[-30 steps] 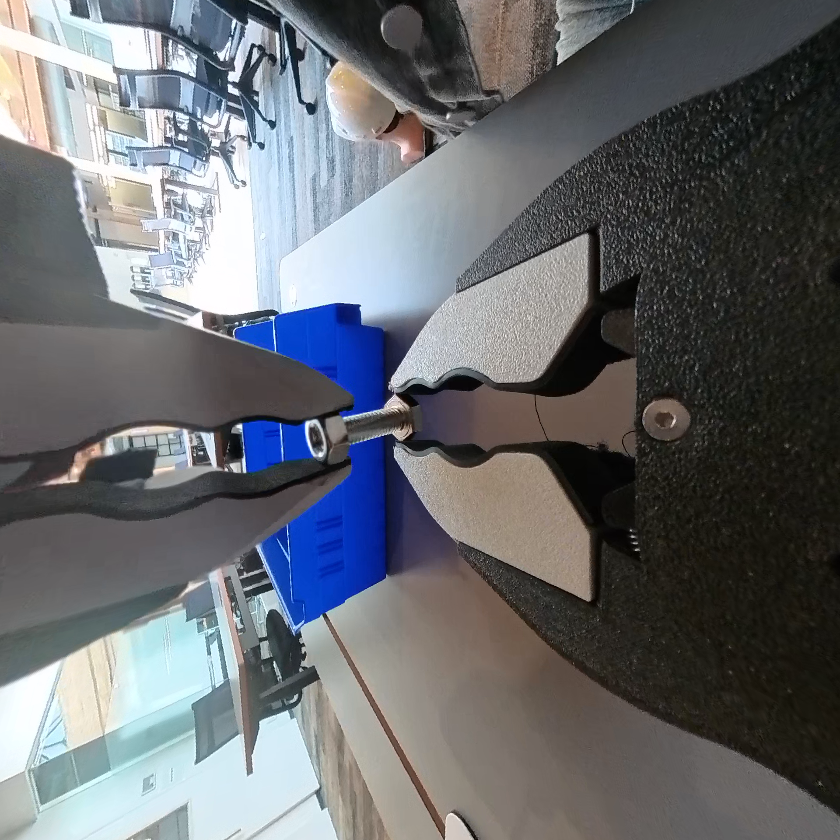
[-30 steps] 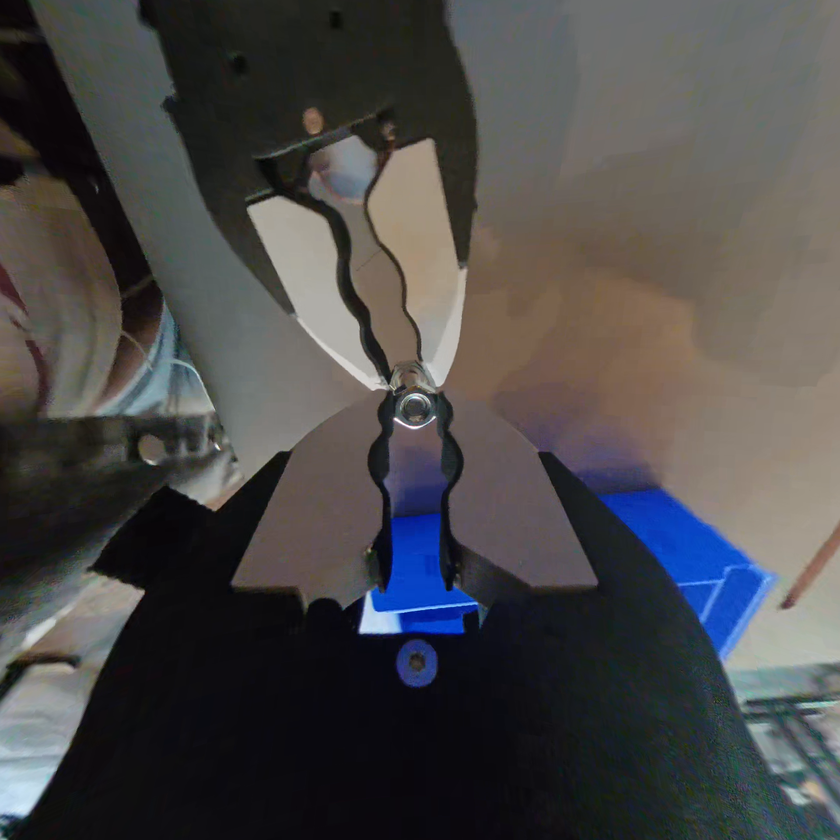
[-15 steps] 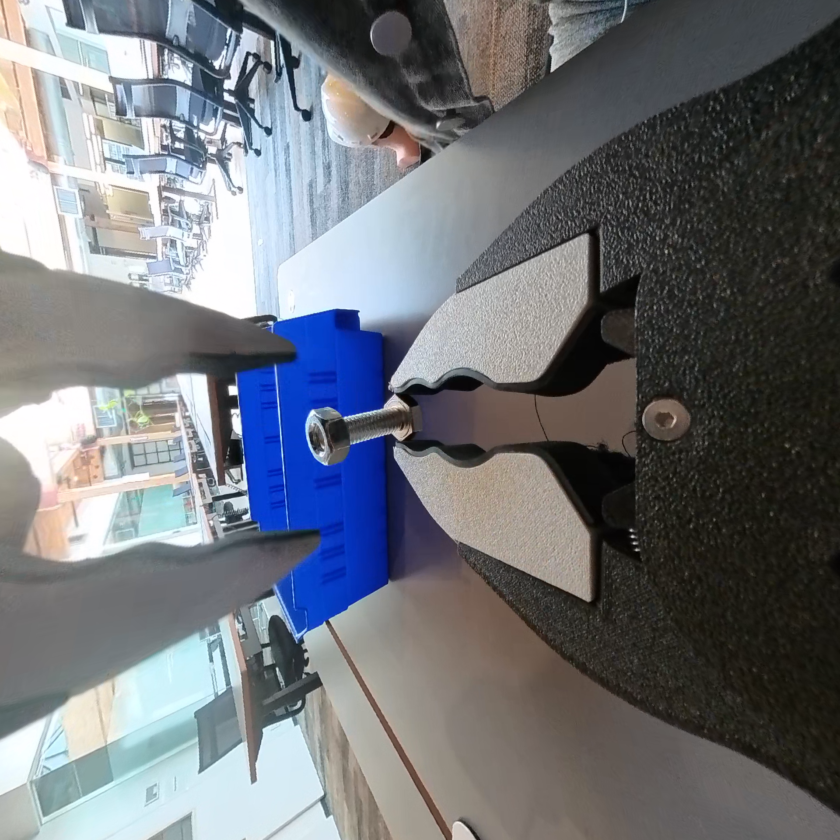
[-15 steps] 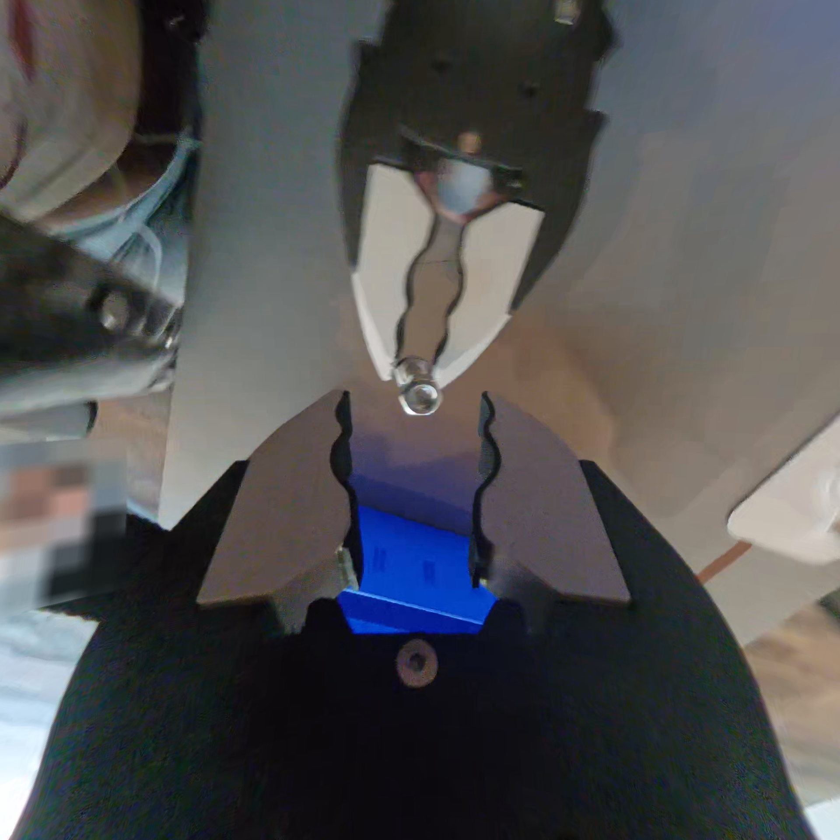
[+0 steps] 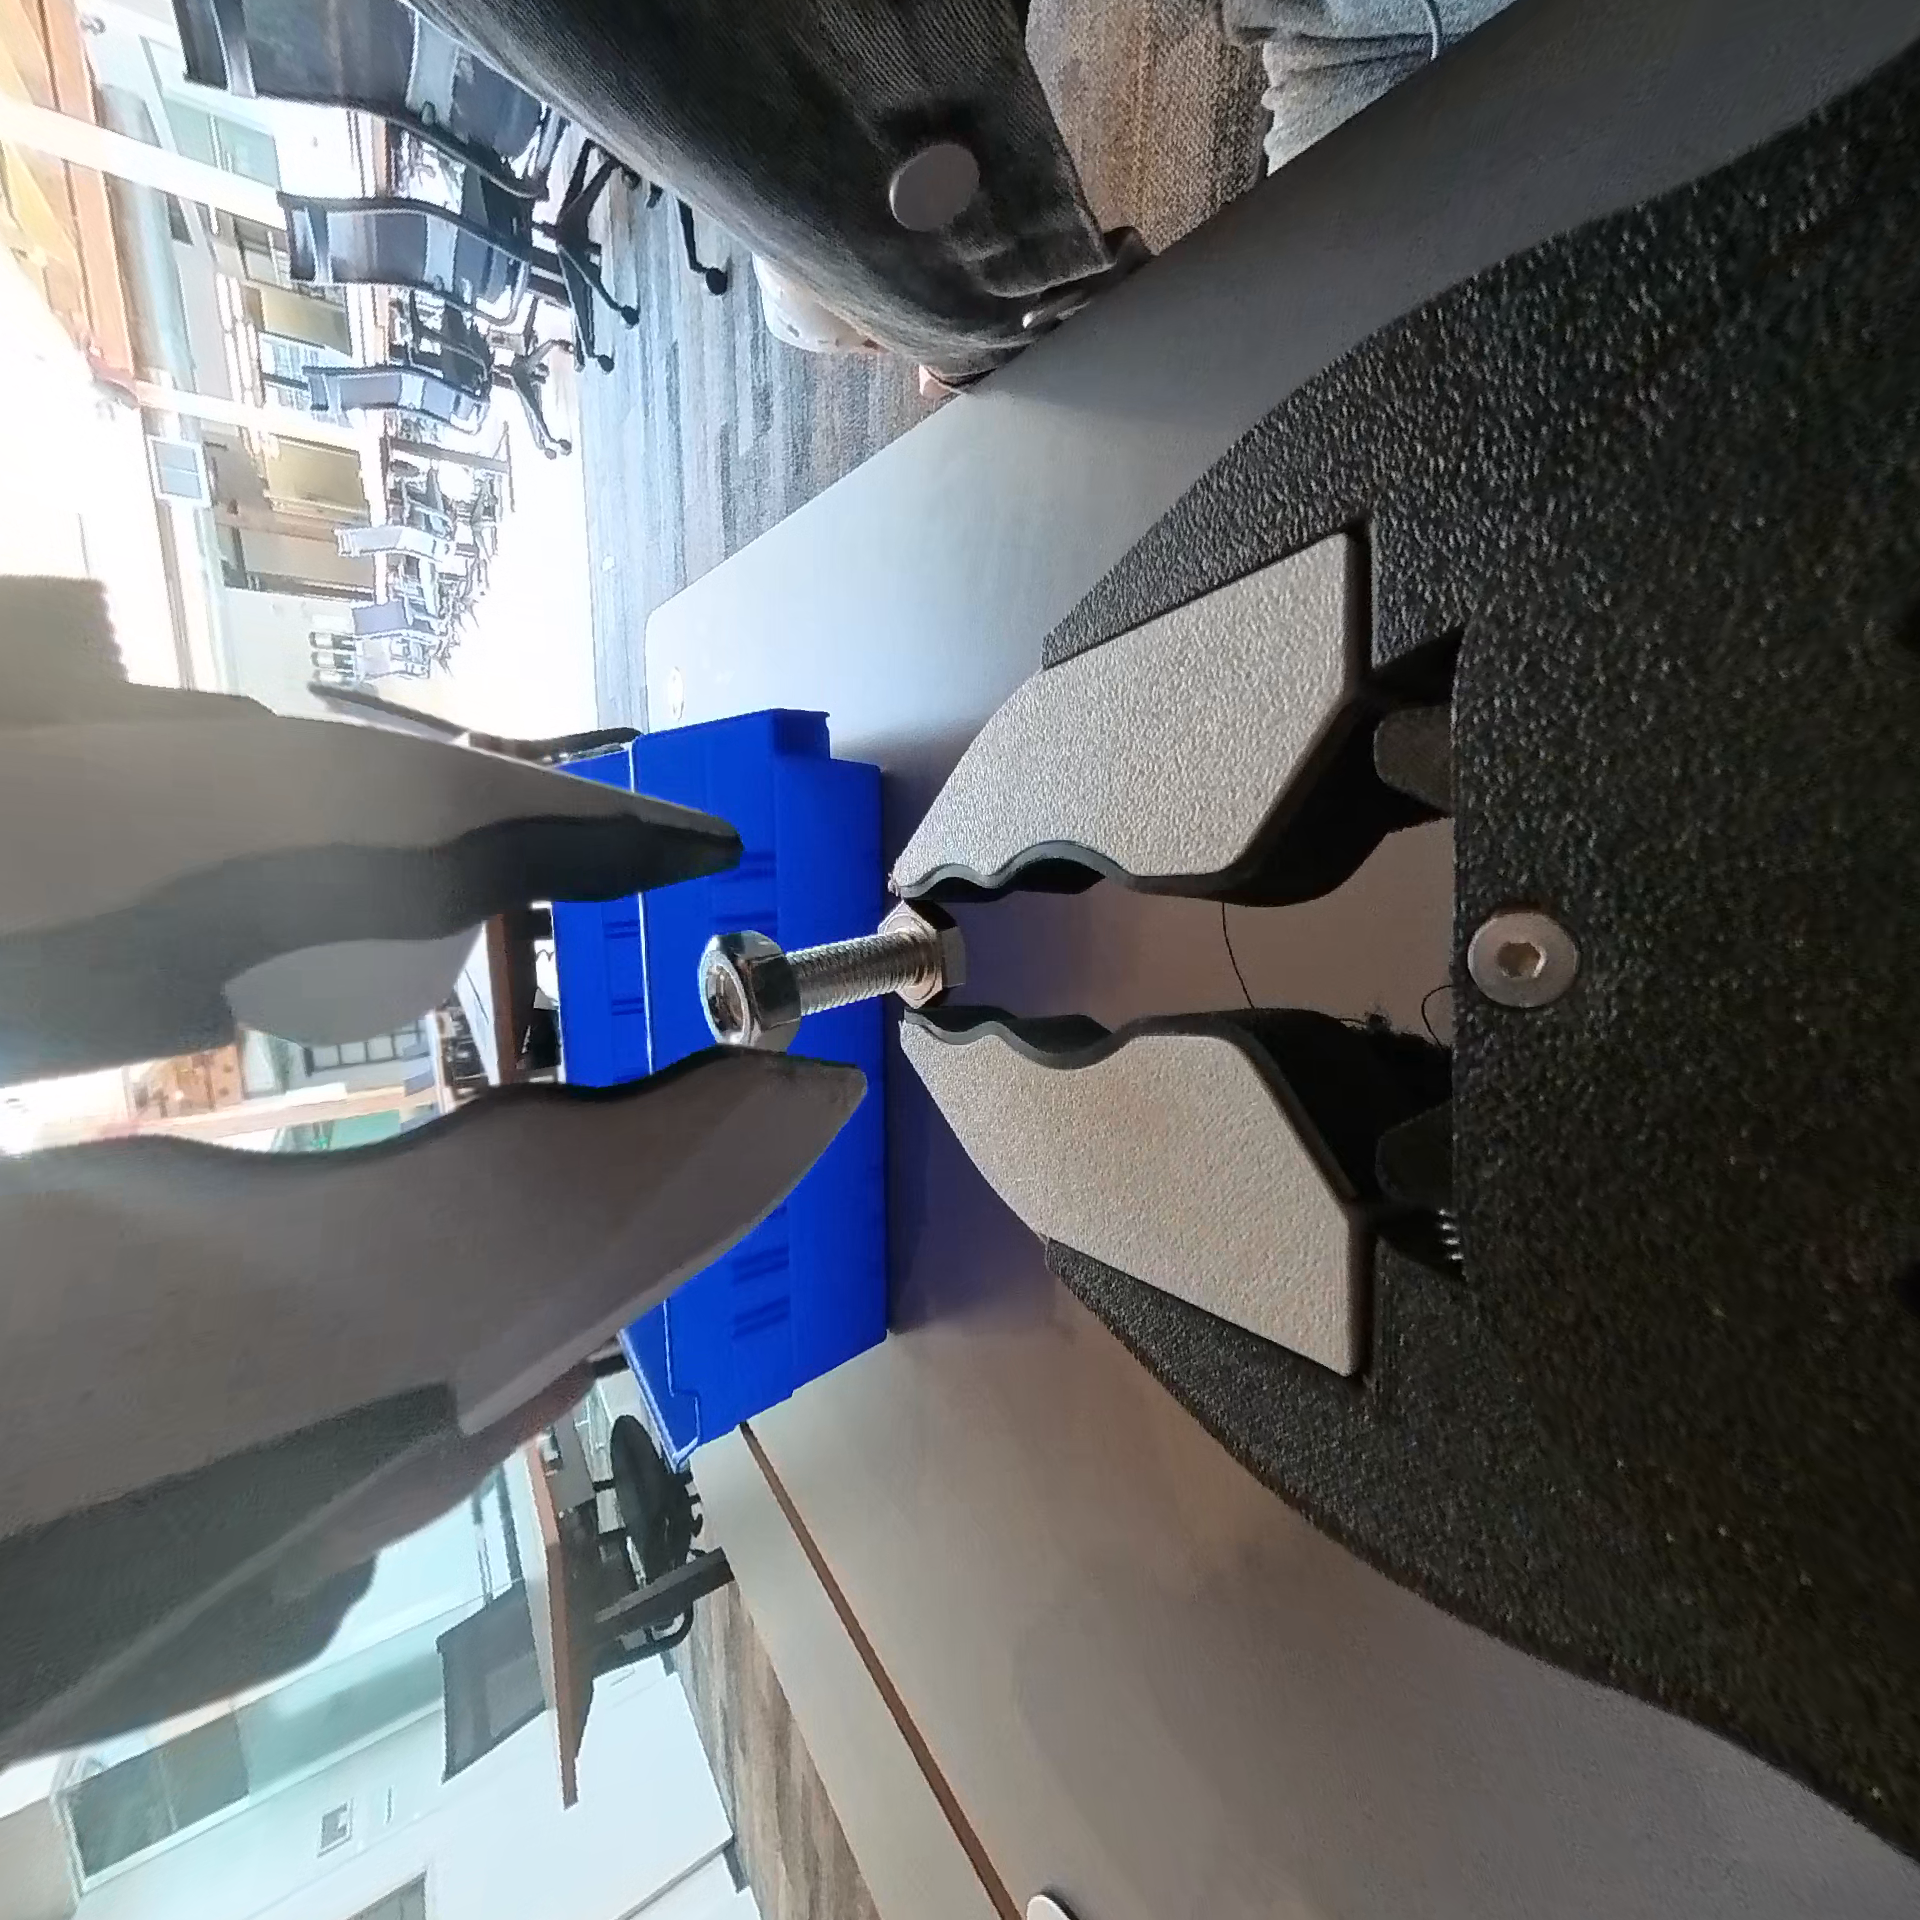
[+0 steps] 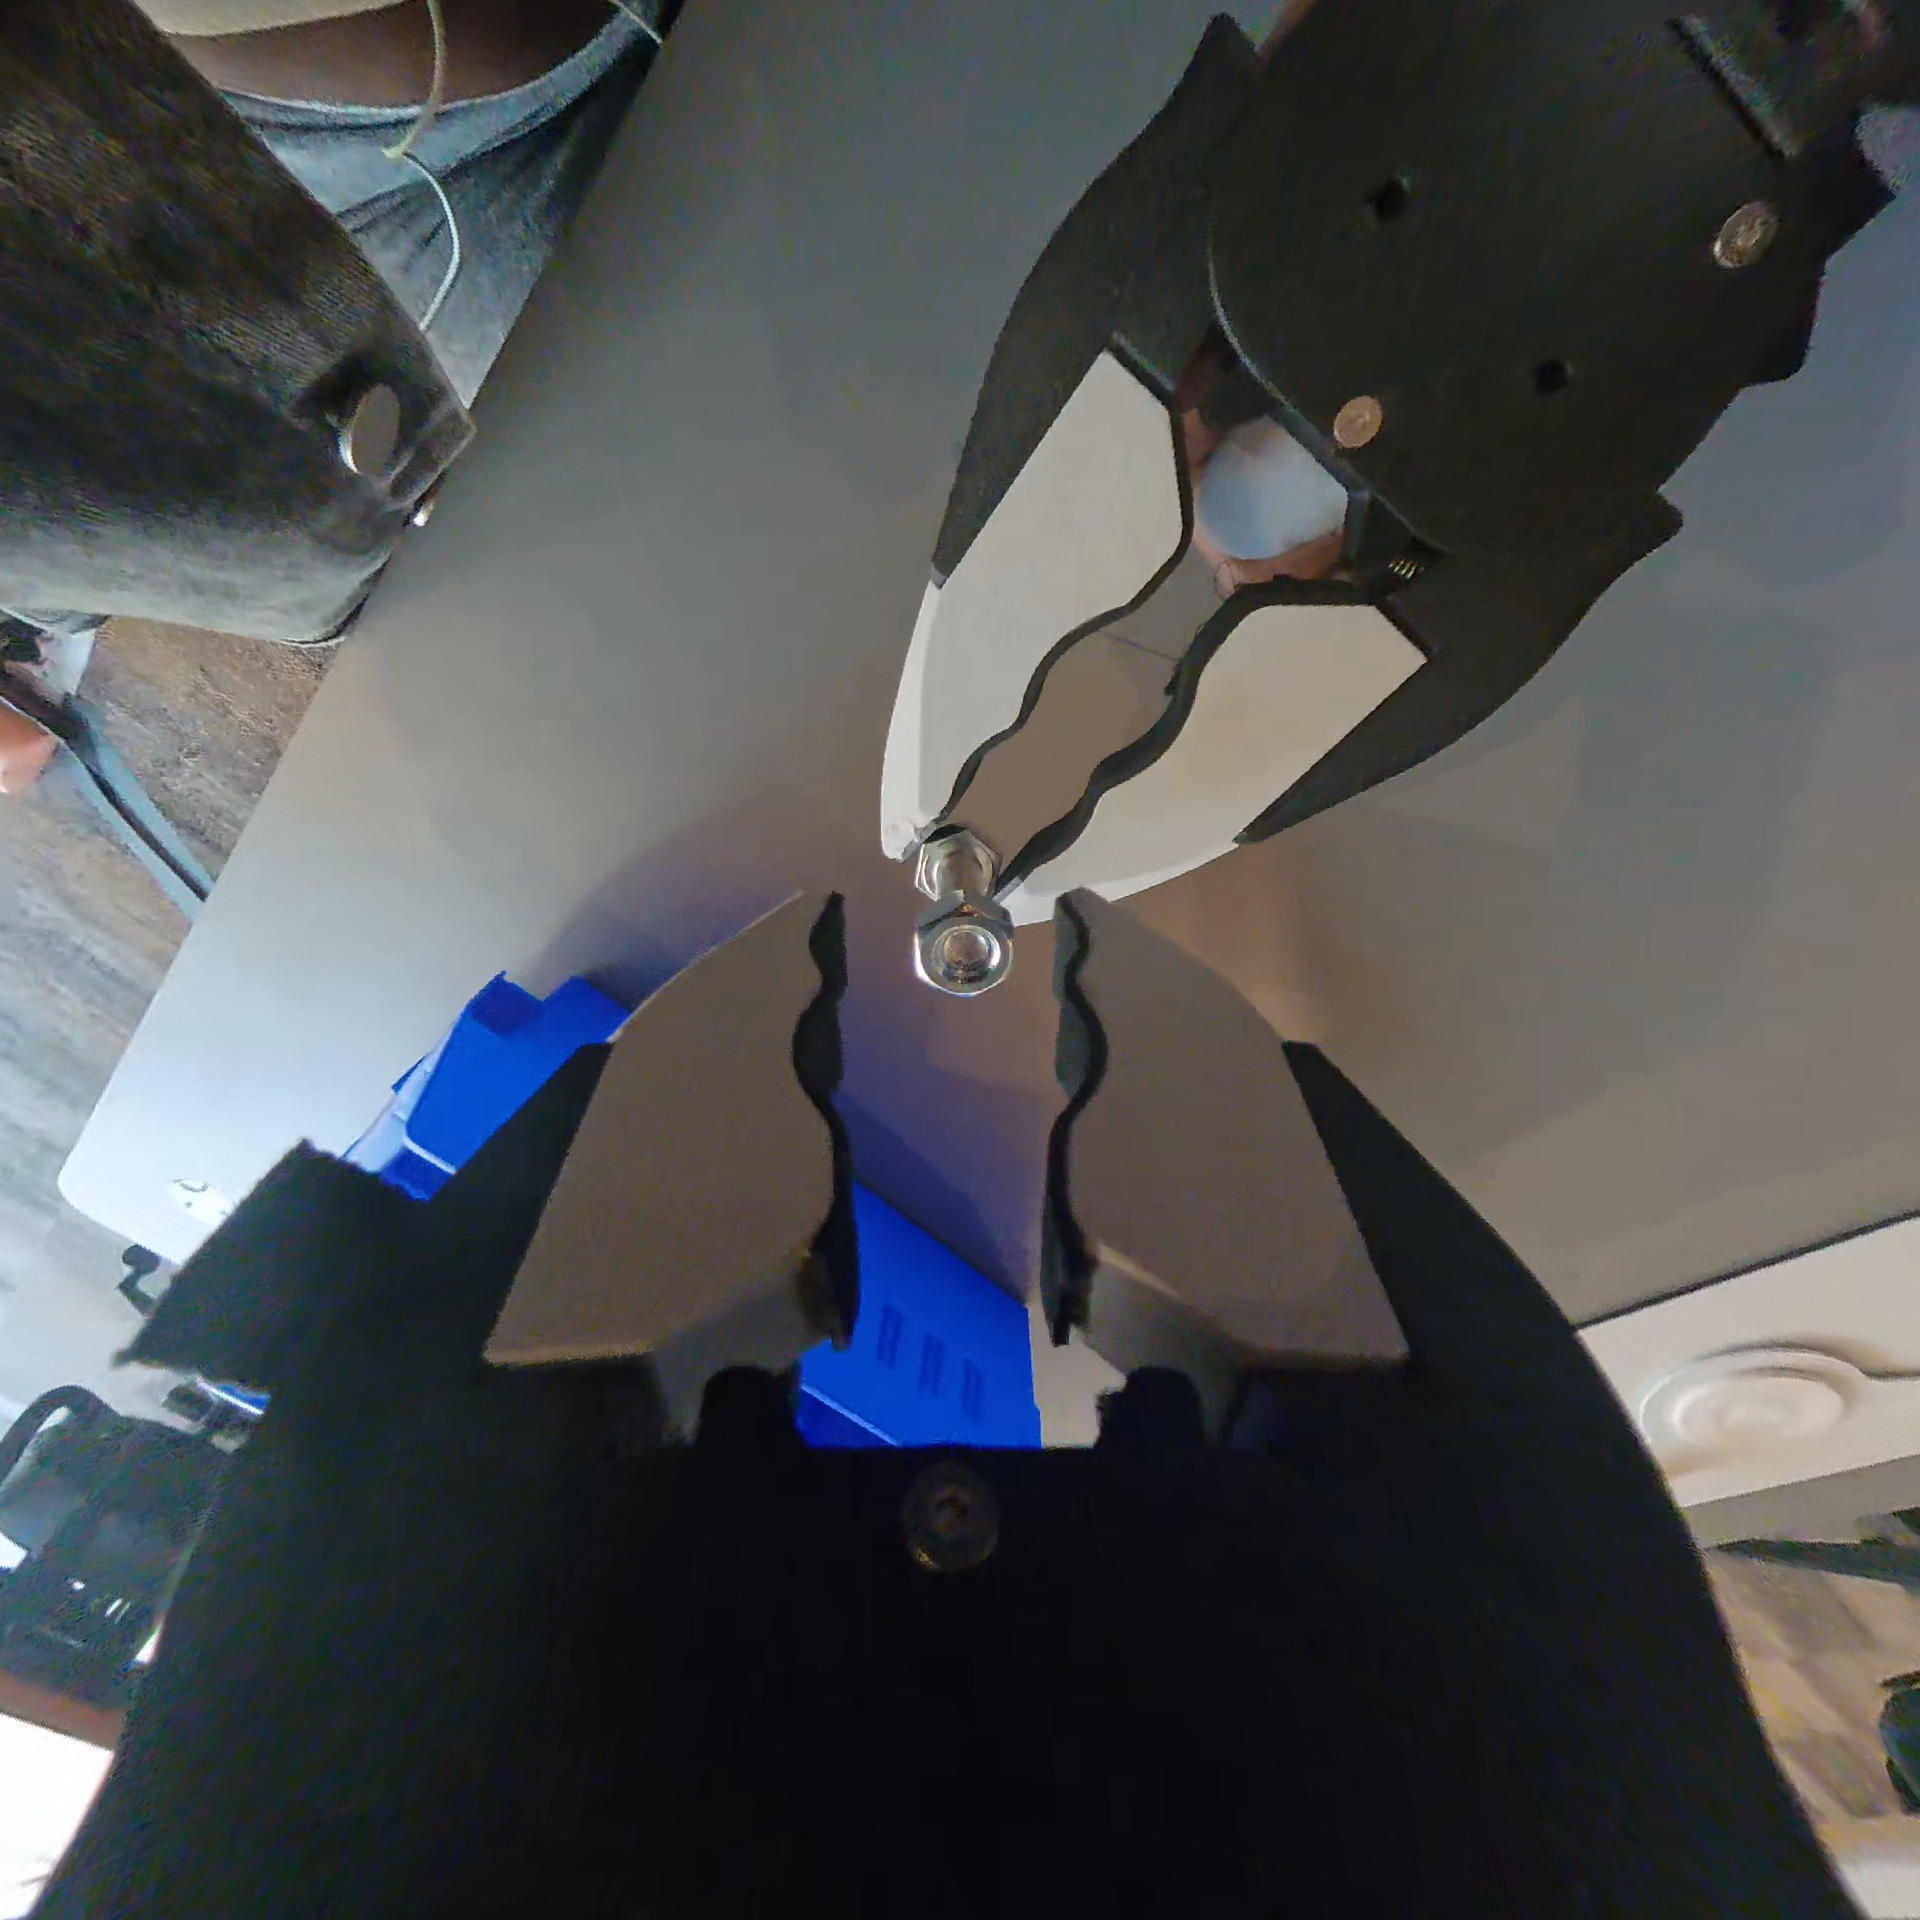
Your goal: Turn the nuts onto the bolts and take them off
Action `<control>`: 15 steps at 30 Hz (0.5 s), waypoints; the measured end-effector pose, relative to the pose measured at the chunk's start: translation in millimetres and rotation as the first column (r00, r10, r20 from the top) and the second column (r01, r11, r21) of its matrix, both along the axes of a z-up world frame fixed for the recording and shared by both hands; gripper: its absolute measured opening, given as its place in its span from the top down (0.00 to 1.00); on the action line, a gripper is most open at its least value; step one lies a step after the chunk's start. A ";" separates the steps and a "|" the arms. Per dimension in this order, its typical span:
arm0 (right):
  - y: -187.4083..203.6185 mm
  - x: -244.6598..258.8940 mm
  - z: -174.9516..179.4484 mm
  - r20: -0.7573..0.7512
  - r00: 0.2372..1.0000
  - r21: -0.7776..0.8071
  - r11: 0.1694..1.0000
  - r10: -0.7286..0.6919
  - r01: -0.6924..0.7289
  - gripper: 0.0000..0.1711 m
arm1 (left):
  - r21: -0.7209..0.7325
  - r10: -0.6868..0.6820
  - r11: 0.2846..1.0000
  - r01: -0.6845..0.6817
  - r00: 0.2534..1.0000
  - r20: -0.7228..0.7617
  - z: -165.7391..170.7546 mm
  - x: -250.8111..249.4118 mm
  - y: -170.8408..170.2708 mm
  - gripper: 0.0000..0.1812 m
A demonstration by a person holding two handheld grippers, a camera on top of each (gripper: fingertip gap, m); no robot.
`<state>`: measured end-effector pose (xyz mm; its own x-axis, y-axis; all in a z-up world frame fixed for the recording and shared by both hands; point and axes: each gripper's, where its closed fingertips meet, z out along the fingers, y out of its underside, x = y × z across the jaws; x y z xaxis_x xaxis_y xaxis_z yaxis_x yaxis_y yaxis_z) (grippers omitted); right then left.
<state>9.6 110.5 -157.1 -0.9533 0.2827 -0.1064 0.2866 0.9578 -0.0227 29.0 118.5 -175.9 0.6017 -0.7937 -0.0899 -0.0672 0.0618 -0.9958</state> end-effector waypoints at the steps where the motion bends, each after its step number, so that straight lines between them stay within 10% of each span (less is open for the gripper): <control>1: 0.8 0.1 0.4 -0.002 1.000 -0.001 1.000 0.005 -0.005 0.80 | 0.000 -0.001 1.000 0.001 1.000 -0.001 -0.1 -0.2 0.0 0.90; 8: 2.9 -3.5 1.5 -0.034 0.997 -0.009 0.997 -0.074 0.073 0.90 | 0.001 0.008 1.000 -0.008 1.000 -0.001 -0.4 -0.5 1.0 0.90; 15: 3.8 -4.2 0.2 -0.110 0.784 0.023 0.787 -0.611 0.617 0.90 | 0.007 0.025 1.000 -0.025 1.000 -0.017 -1.1 -0.1 2.2 0.90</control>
